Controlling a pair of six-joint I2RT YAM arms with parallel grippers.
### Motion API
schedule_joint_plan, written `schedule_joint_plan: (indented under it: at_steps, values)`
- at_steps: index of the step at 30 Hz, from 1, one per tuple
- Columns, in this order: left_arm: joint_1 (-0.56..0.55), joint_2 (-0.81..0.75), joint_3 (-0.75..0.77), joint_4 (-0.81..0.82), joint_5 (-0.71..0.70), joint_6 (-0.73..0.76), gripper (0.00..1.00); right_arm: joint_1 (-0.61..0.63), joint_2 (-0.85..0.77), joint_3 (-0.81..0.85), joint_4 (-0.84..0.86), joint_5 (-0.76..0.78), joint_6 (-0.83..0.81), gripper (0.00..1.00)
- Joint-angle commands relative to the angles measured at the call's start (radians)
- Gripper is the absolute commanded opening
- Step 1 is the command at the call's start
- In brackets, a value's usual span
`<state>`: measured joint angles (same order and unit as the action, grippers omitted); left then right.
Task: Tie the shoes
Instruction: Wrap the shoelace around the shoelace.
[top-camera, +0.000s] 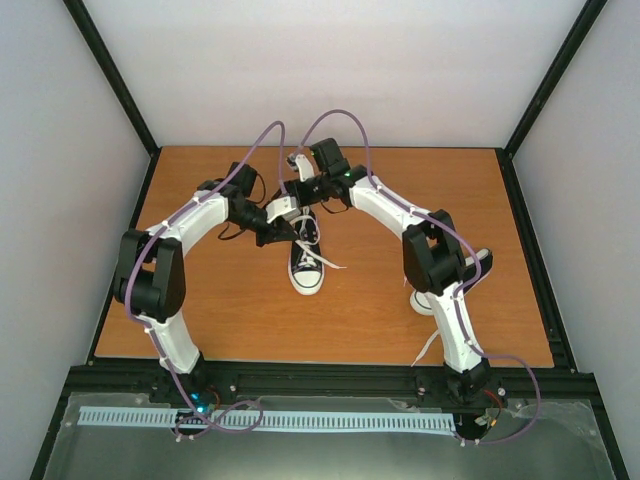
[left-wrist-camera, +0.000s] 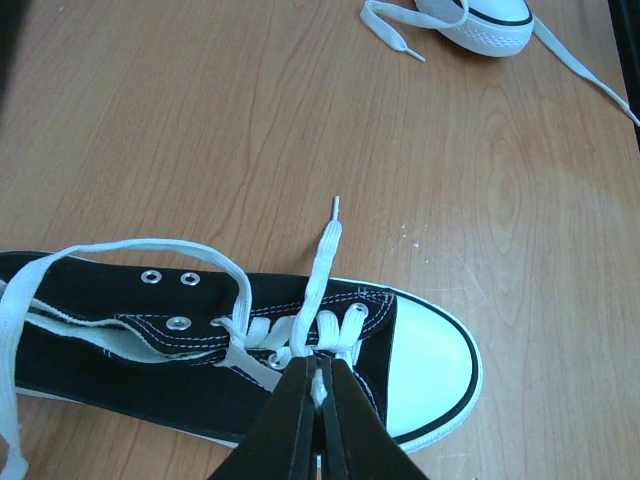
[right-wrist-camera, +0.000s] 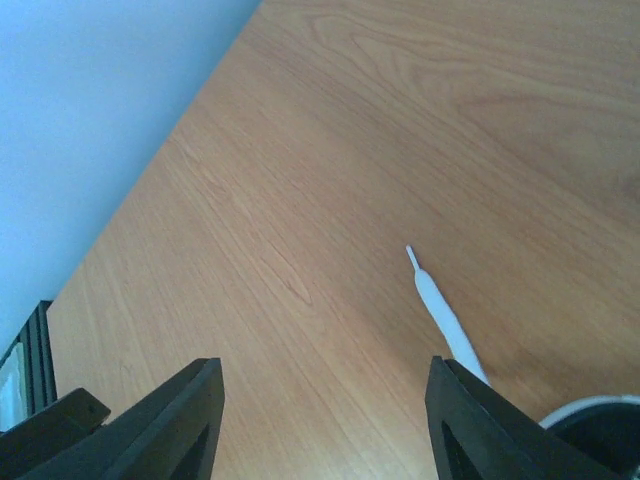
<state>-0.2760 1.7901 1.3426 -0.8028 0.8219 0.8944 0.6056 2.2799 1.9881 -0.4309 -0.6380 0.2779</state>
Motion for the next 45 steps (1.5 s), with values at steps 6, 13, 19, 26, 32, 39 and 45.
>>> schedule_joint_plan:
  at_steps: [6,13,19,26,32,39,45]
  values:
    - [-0.002,-0.032,0.031,0.038,0.049,-0.025,0.01,-0.067,-0.138,-0.087,-0.067,-0.028,-0.179,0.57]
    - [0.000,-0.024,0.052,0.063,0.029,-0.080,0.01,-0.098,-0.397,-0.567,0.178,-0.331,-0.521,0.47]
    - [0.000,-0.019,0.052,0.057,0.026,-0.072,0.01,-0.095,-0.382,-0.704,0.357,-0.285,-0.510,0.50]
    - [0.000,-0.012,0.057,0.048,0.020,-0.062,0.01,-0.076,-0.320,-0.705,0.501,-0.262,-0.485,0.50]
    - [0.000,-0.001,0.068,0.043,0.026,-0.062,0.01,-0.061,-0.274,-0.693,0.502,-0.301,-0.517,0.48]
    - [0.000,0.015,0.088,0.036,0.030,-0.061,0.01,-0.058,-0.242,-0.695,0.506,-0.301,-0.518,0.37]
    - [0.000,0.023,0.090,0.034,0.031,-0.058,0.01,-0.054,-0.234,-0.700,0.557,-0.309,-0.476,0.15]
